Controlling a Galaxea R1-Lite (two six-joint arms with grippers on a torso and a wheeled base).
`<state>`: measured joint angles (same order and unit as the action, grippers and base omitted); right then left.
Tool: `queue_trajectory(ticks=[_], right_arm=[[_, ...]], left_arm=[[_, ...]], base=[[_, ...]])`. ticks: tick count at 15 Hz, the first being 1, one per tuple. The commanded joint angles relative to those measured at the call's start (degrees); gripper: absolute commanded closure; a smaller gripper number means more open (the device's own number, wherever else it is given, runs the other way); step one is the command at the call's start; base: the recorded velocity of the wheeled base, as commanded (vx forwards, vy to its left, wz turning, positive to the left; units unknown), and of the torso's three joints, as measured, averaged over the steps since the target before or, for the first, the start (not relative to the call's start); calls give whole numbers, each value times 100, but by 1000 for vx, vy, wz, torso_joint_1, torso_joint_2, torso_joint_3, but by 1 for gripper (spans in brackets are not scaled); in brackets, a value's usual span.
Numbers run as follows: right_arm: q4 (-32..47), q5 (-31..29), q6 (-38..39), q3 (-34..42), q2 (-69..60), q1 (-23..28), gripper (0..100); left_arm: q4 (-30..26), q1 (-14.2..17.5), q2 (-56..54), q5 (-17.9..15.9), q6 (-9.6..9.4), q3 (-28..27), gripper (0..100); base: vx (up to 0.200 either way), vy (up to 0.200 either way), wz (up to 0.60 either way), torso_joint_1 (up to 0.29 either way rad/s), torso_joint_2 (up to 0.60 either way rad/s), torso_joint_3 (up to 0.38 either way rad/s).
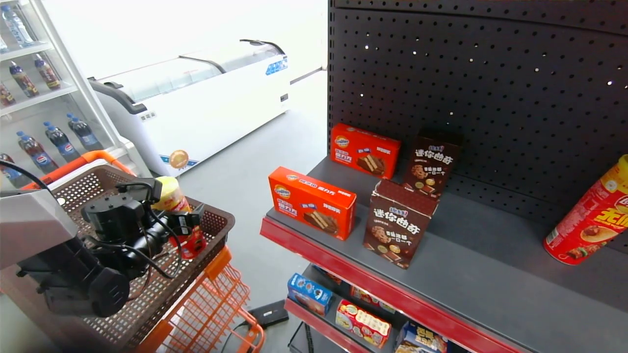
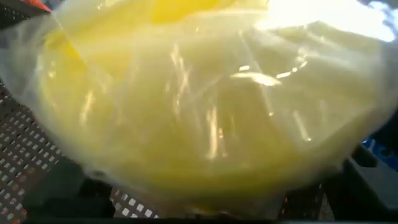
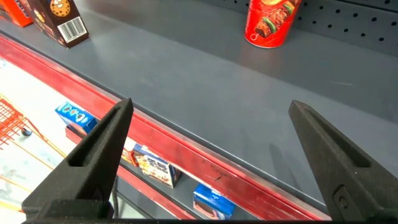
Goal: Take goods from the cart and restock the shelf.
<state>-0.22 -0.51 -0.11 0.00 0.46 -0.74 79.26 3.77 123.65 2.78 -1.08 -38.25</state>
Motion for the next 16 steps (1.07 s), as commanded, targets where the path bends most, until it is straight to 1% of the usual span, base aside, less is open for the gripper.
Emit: queue_trajectory(ticks=[1,2,3,4,9,10,12,14,15,16], right_arm=[[-4,-2,-7,0,-2,-5,0],[-4,7,-7,0,-2,-5,0],[-4,-2,-7,0,-2,-5,0],[-4,7,-7,0,-2,-5,0],[-4,7,2,0,-2,-5,0],[-4,-2,-7,0,-2,-5,0],[-4,7,2,0,-2,-5,0],[4,-2,2,0,-2,-5,0],[-4,-2,-7,0,-2,-5,0],[-4,-2,2,0,-2,-5,0]], left_arm=[[-25,10,318,3,3,-349,0],[-7,10,397,3,12,-472,0],[-43,10,450,-5,12,-569,100],[-78,10,529,-5,3,-736,100],[-43,-8,546,-5,-6,-815,100],[10,-87,406,12,-67,-815,100],[10,-122,-25,12,-366,-719,100],[-113,-183,-693,-5,-392,-771,100],[-253,-306,-1080,-49,-392,-727,100],[-552,-412,-1449,-129,-384,-701,100]], base=[[0,0,0,0,0,0],[0,0,0,0,0,0],[0,0,0,0,0,0],[0,0,0,0,0,0],[0,0,0,0,0,0],[0,0,0,0,0,0],[0,0,0,0,0,0],[0,0,0,0,0,0],[0,0,0,0,0,0],[0,0,0,0,0,0]])
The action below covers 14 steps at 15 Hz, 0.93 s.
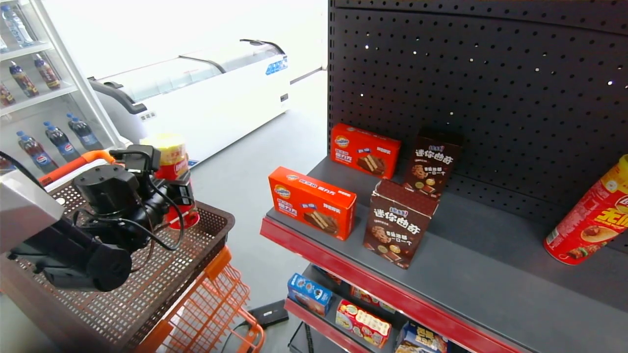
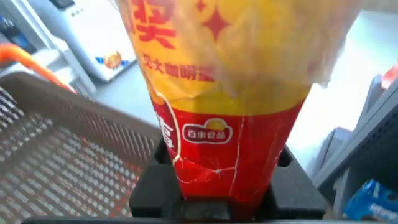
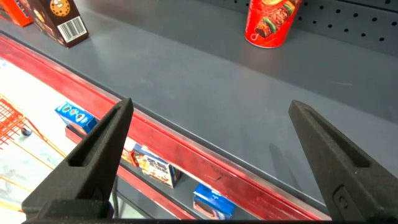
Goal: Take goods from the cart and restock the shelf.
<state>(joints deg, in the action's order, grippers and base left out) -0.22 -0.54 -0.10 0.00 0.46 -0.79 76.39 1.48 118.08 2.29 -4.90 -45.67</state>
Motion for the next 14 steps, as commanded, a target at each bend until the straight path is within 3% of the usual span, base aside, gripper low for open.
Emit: queue_trajectory(ticks=[1,4,5,7,8,9,11,13,14], right_arm=[[-4,1,-8,0,-2,0,0],[-4,10,-8,0,-2,0,0],[-4,10,-8,0,-2,0,0],[-4,10,-8,0,-2,0,0],[-4,1,1,0,-2,0,0],[-4,1,-8,0,-2,0,0],[-4,1,-8,0,-2,0,0],[-4,10,-8,0,-2,0,0],[-4,10,1,0,-2,0,0]], left_arm=[[-774,-271,-1393,-291,15,75,100],[-1135,-701,-2210,-431,42,172,100],[-1196,-965,-2518,-431,33,321,100],[-1829,-1624,-3221,-431,42,603,100],[-2058,-1738,-3432,-431,33,743,100],[-2260,-1976,-3792,-519,24,1227,100],[-2295,-2591,-3959,-827,33,1473,100],[-2286,-2635,-3898,-862,24,1499,100],[-2286,-2855,-3836,-871,15,1543,100]], base=[[0,0,0,0,0,0],[0,0,0,0,0,0],[0,0,0,0,0,0],[0,0,0,0,0,0],[0,0,0,0,0,0],[0,0,0,0,0,0],[0,0,0,0,0,0],[0,0,0,0,0,0],[0,0,0,0,0,0]])
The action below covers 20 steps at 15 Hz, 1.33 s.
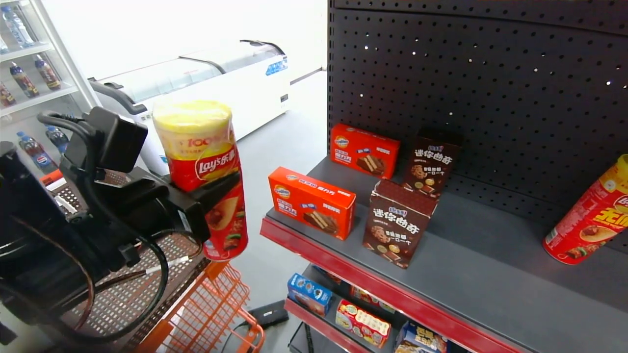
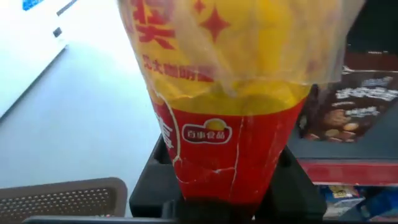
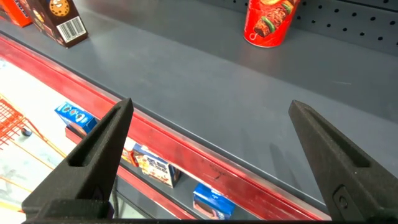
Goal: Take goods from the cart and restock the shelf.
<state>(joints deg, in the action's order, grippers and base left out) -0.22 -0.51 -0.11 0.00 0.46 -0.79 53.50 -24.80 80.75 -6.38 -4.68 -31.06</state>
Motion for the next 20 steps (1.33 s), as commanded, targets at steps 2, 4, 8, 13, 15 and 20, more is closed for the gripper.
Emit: queue_trajectory(ticks=[2,4,8,13,15,20], right_arm=[[-4,-2,-7,0,-2,0,0],[-4,7,2,0,-2,0,0],[-4,-2,-7,0,-2,0,0],[-4,7,-7,0,-2,0,0],[-4,7,2,0,-2,0,0],[4,7,-24,0,-2,0,0]], left_arm=[[-42,-465,-15,-145,55,74,100],[-7,-447,46,-654,125,-14,100],[239,-359,362,-1059,117,-58,100],[442,-447,811,-1287,90,-401,100],[450,-438,925,-1516,99,-453,100],[573,-447,960,-2403,99,-374,100]], base=[[0,0,0,0,0,0],[0,0,0,0,0,0],[0,0,0,0,0,0],[0,0,0,0,0,0],[0,0,0,0,0,0],[0,0,0,0,0,0]])
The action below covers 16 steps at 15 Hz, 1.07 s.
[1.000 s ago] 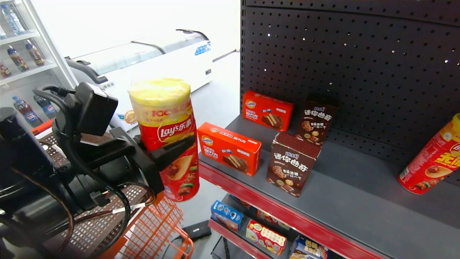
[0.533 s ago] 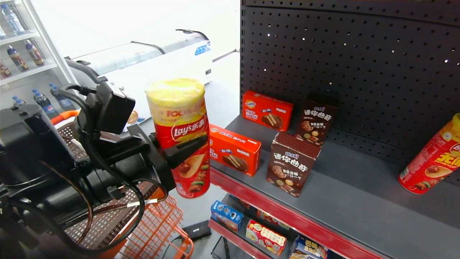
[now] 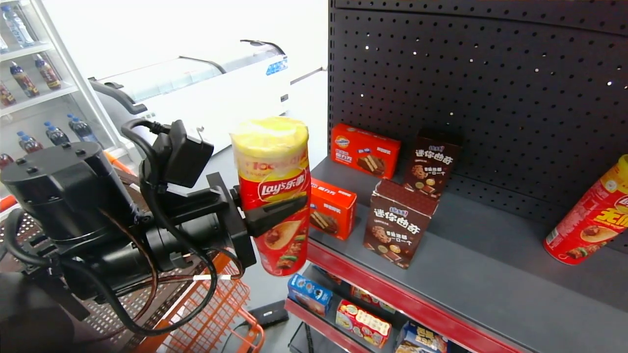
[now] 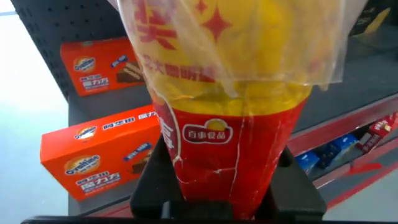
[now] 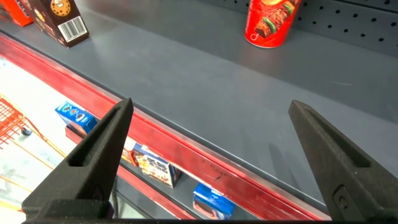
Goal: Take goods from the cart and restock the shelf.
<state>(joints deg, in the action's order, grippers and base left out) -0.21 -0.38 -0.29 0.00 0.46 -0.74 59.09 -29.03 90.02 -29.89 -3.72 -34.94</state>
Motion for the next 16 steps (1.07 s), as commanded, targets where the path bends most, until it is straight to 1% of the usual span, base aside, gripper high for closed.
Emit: queue_trajectory(ticks=[1,5,6,7,11,13,14,15,16], right_arm=[[-6,11,-15,0,6,-5,0],[3,11,3,0,-2,-5,0],[3,11,3,0,6,-5,0],[3,11,3,0,-2,-5,0],[3,11,3,0,-2,-5,0],[3,3,3,0,-2,-5,0],[3,11,3,0,-2,-5,0],[3,11,3,0,-2,-5,0],[3,11,3,0,6,-5,0]], left_arm=[[24,-33,25,-298,-6,13,100],[252,-42,16,-966,-6,22,100],[296,-138,7,-1071,3,22,100],[305,-235,7,-1071,20,31,100],[305,-385,-28,-1159,29,22,100],[296,-578,-151,-1203,38,31,100],[296,-675,-204,-1194,73,31,100],[305,-719,-212,-1194,135,31,100],[305,-736,-212,-1186,152,13,100]], base=[[0,0,0,0,0,0],[0,0,0,0,0,0],[0,0,0,0,0,0],[0,0,0,0,0,0],[0,0,-600,1,4,0],[0,0,-600,12,2,-5],[0,0,-600,2,12,7],[0,0,-600,-2,-2,2],[0,0,-600,-7,2,2]])
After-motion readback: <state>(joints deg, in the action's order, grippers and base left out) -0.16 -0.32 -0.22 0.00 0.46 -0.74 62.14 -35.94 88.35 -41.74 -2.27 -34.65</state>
